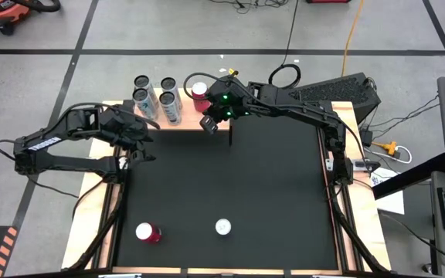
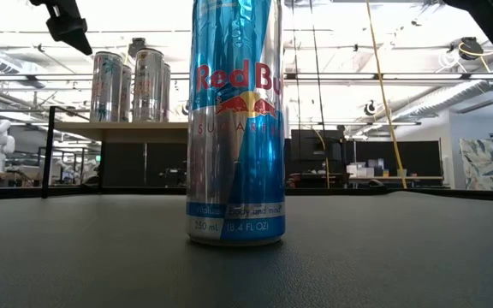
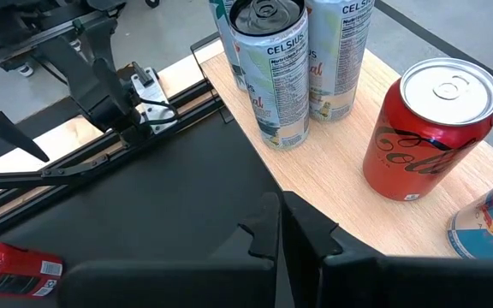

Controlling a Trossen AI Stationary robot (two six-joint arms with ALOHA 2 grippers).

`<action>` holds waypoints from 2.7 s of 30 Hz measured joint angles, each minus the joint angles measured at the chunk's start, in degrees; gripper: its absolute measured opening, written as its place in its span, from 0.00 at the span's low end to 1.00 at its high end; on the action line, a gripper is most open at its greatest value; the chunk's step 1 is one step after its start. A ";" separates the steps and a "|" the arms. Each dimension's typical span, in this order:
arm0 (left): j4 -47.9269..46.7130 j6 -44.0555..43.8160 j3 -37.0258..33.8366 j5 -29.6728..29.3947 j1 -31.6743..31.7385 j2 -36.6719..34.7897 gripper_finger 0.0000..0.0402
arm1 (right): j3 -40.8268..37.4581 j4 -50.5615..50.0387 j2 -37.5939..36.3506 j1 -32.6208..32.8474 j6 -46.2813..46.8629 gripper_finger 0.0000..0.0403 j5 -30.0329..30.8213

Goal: Place canned beverage on shelf
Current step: Put the red black soda can aligned with the red black soda can on the shelf

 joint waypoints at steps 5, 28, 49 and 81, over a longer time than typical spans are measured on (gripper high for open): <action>0.06 0.43 0.04 0.00 0.00 0.64 0.93 | 0.00 0.01 0.00 0.00 -0.02 0.00 0.00; -3.09 -2.71 0.04 7.52 0.00 1.14 0.93 | 0.00 0.02 0.00 0.00 -0.02 0.00 0.00; -6.83 -10.12 0.04 3.42 -16.25 2.38 0.93 | 0.00 1.49 0.00 0.00 -0.34 0.00 -0.07; 3.13 -36.23 0.02 0.17 -46.12 14.36 0.93 | 0.00 -17.02 0.00 4.45 1.05 0.00 -13.55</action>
